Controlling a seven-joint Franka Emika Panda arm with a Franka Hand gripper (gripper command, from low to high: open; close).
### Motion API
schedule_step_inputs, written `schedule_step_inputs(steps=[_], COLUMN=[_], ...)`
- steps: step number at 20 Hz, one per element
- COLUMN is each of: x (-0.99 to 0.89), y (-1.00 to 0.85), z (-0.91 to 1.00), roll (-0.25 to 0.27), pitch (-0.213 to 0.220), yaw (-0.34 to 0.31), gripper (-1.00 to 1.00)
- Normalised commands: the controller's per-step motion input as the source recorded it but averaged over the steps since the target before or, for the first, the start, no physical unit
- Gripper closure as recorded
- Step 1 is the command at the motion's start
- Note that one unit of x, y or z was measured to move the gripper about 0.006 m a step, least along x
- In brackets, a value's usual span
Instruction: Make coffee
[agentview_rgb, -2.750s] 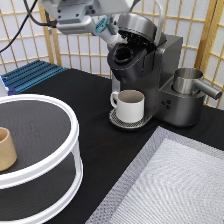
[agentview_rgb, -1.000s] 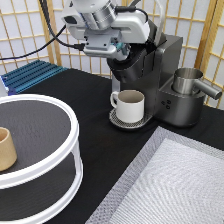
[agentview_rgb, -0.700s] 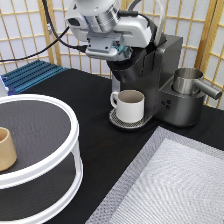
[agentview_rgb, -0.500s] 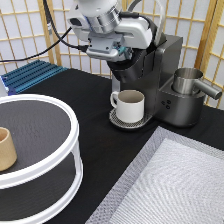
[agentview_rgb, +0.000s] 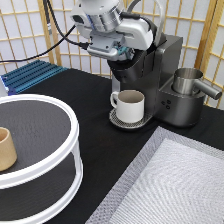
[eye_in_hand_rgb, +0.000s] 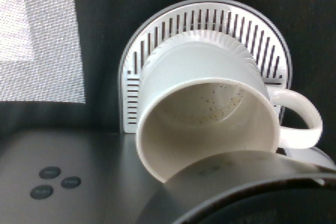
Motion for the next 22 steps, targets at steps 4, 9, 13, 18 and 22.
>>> schedule_step_inputs(steps=[4,9,13,18,22], x=[0.0,-0.16,-0.3,-0.41,-0.35], y=[0.24,-0.09,-0.61,-0.41,0.25], z=[0.0,0.01,0.0,0.02,0.44], roll=[-0.127,-0.069,0.01,0.022,0.002], pitch=[-0.003,-0.025,-0.051,-0.063,-0.067], yaw=[-0.106,-0.129,-0.123,-0.109,-0.078], gripper=[-1.0,-1.0,-1.0,-1.0,-1.0])
